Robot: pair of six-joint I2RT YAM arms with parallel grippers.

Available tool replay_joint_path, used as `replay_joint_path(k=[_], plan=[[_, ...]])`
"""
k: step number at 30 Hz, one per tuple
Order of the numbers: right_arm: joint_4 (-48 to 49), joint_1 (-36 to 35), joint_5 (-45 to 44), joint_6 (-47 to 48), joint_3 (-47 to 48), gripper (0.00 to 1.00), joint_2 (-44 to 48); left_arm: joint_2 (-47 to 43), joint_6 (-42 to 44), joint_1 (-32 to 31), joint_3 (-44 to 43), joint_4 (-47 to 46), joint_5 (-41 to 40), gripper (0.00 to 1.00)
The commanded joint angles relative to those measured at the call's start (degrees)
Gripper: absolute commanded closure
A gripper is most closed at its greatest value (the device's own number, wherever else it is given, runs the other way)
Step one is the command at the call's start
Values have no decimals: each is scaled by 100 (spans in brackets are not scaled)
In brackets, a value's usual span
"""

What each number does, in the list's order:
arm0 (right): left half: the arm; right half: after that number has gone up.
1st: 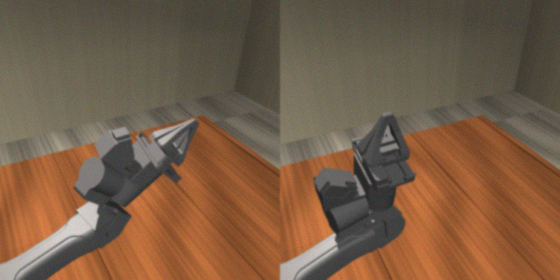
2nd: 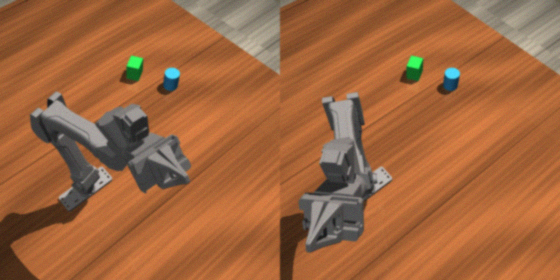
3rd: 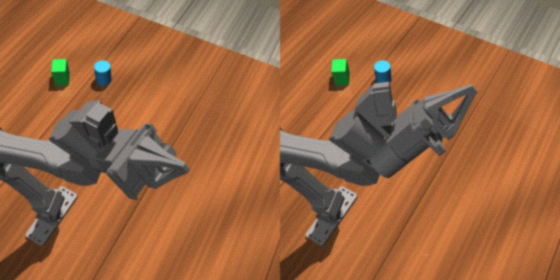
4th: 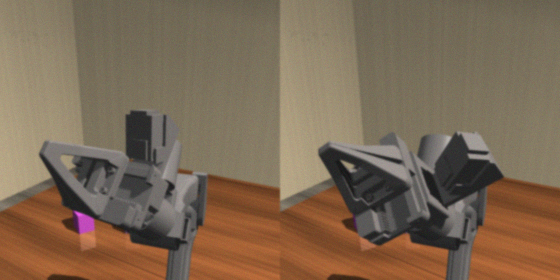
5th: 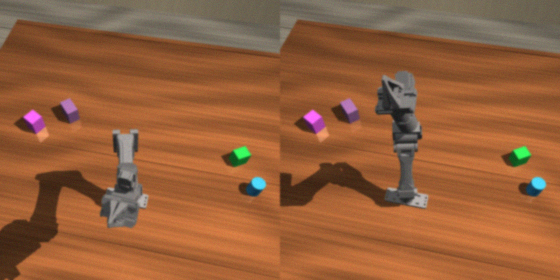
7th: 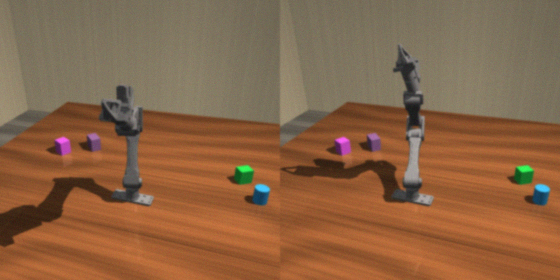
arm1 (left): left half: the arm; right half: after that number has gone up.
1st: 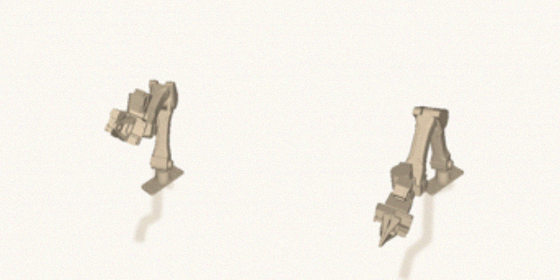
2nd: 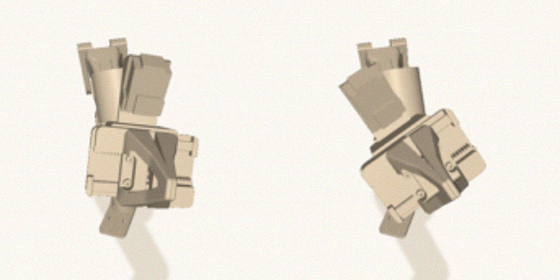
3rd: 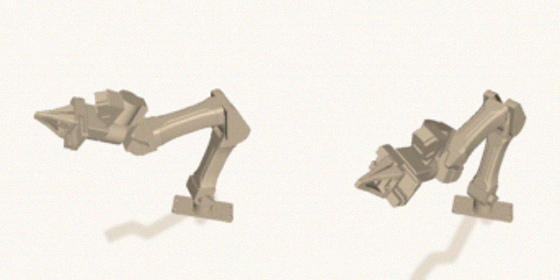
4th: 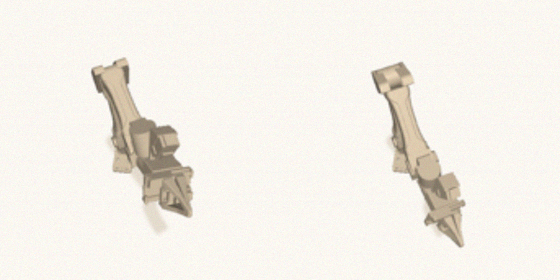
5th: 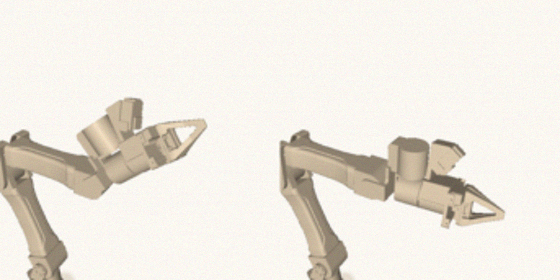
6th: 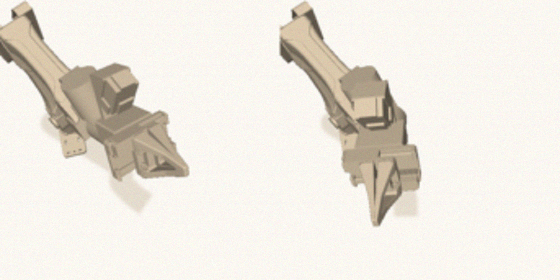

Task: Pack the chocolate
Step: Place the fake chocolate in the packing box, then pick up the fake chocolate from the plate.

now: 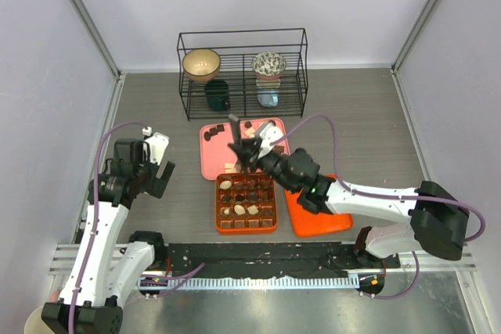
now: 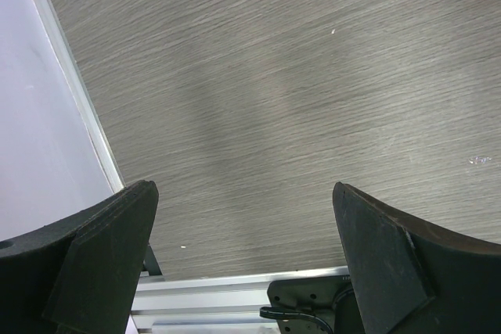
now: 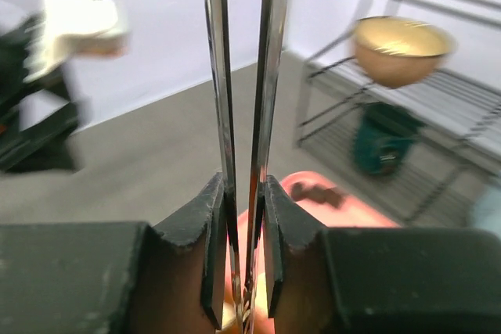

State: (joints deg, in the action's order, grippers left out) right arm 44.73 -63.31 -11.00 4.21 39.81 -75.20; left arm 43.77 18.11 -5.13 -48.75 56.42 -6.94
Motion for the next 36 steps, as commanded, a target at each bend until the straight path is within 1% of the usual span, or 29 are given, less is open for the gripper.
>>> replay_joint_path(k=[1,4,8,9,10,11,13,19,22,23,28,31,36], plan=[[334,1124,326,-297,509,82,6,-53,8,3,-214,-61,-18,0],[562,1688,634,-403,782,83,-424,-70,17,-6,-214,-61,-44,0],[818,2154,915,-412,1247,84,-1240,-26,26,3,-240,-88,-44,0],[870,2217,951,-412,1318,83,-1382,-9,35,-6,-240,-105,-44,0],[949,2287,986,-542,1388,80,-1505,26,35,-6,-249,-114,-53,0],[1002,2392,1021,-579,1511,73,-1593,26,35,3,-258,-105,-53,0],[1229,2446,1021,-544,1599,69,-1884,70,52,-6,-266,-149,-71,0],[1678,2525,943,-518,1662,67,-2403,114,105,-6,-275,-184,-106,0],[1828,2525,872,-456,1661,59,-2578,141,114,-6,-275,-176,-97,0],[1855,2525,855,-456,1661,54,-2631,141,114,3,-284,-176,-97,0],[2074,2525,731,-456,1609,45,-2790,141,131,3,-310,-158,-132,0],[2110,2525,679,-456,1547,44,-2816,158,149,3,-328,-158,-150,0],[2119,2534,635,-456,1424,44,-2825,150,132,-6,-346,-140,-141,0]])
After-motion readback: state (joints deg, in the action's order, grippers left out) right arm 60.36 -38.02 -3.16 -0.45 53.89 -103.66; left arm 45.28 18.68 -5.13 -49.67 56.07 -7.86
